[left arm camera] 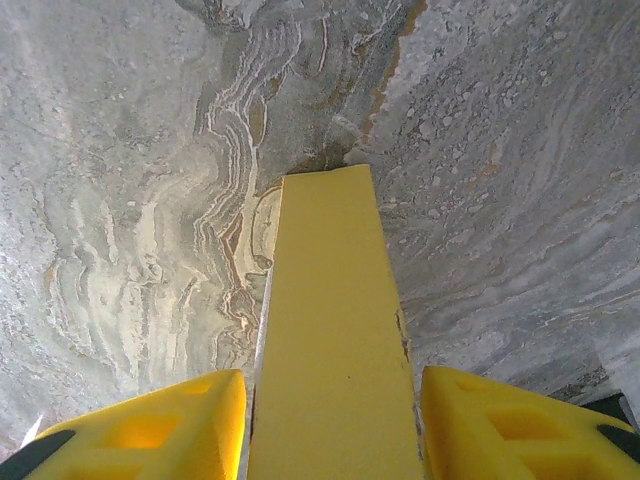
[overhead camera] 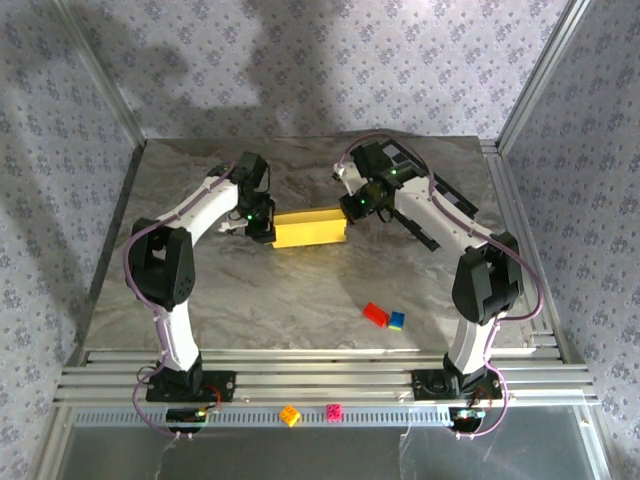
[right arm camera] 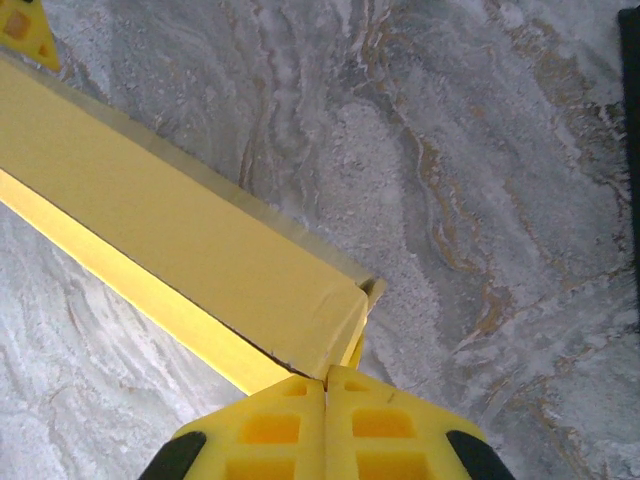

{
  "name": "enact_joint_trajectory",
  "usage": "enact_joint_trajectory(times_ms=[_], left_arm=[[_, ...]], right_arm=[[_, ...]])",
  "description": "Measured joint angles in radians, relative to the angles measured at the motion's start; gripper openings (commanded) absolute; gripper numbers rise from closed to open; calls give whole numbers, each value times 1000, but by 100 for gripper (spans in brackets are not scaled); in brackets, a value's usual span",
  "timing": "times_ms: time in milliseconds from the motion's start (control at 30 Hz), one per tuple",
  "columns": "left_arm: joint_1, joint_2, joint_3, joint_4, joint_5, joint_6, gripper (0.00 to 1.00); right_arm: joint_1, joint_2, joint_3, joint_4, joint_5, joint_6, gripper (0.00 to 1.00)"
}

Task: Fold the paper box

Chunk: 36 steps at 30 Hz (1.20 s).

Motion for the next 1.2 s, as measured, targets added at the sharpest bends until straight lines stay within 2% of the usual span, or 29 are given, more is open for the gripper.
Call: enact_joint_trajectory(times_ms=[1200], left_arm=[[-2, 0, 0, 0, 13, 18, 54]], right_arm=[[-33, 105, 187, -224, -150, 157, 0]])
